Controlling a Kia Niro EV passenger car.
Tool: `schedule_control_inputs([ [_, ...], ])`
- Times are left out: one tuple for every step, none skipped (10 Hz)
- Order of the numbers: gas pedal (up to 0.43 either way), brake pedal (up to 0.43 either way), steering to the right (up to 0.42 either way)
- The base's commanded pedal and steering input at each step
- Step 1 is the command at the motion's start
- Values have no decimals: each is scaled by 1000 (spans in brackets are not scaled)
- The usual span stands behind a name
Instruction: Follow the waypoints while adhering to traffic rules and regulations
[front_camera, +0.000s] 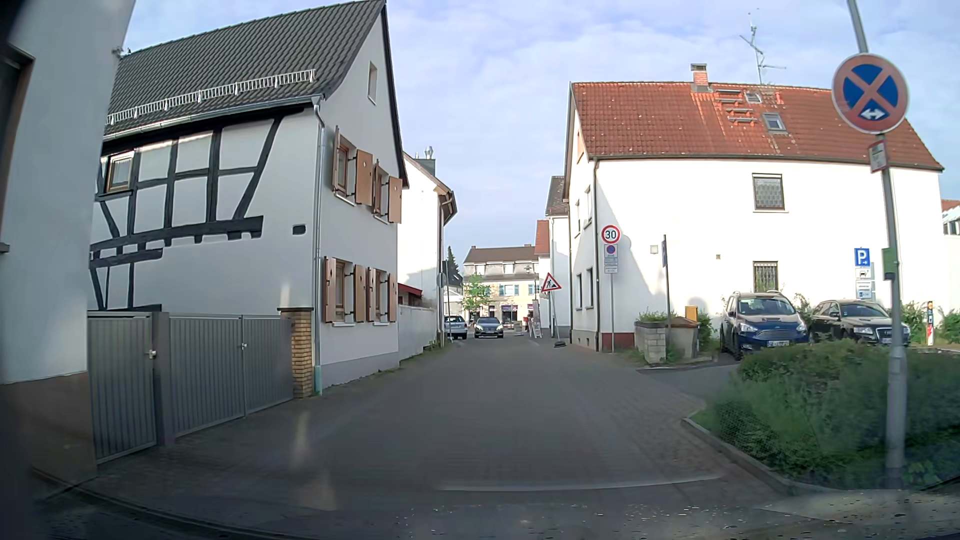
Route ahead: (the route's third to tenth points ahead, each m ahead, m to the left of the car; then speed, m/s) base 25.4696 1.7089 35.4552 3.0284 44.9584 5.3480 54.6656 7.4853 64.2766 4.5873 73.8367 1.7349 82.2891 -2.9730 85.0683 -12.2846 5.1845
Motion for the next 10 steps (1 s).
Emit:
schedule_control_inputs([
  [0, 0, 13],
  [0, 0, 21],
  [0, 0, 29],
  [0, 0, 35],
  [0, 0, 40],
  [0, 0, 45],
  [0, 0, 49],
  [0, 0, 50],
  [0, 0, 51],
  [0, 0, 51],
])
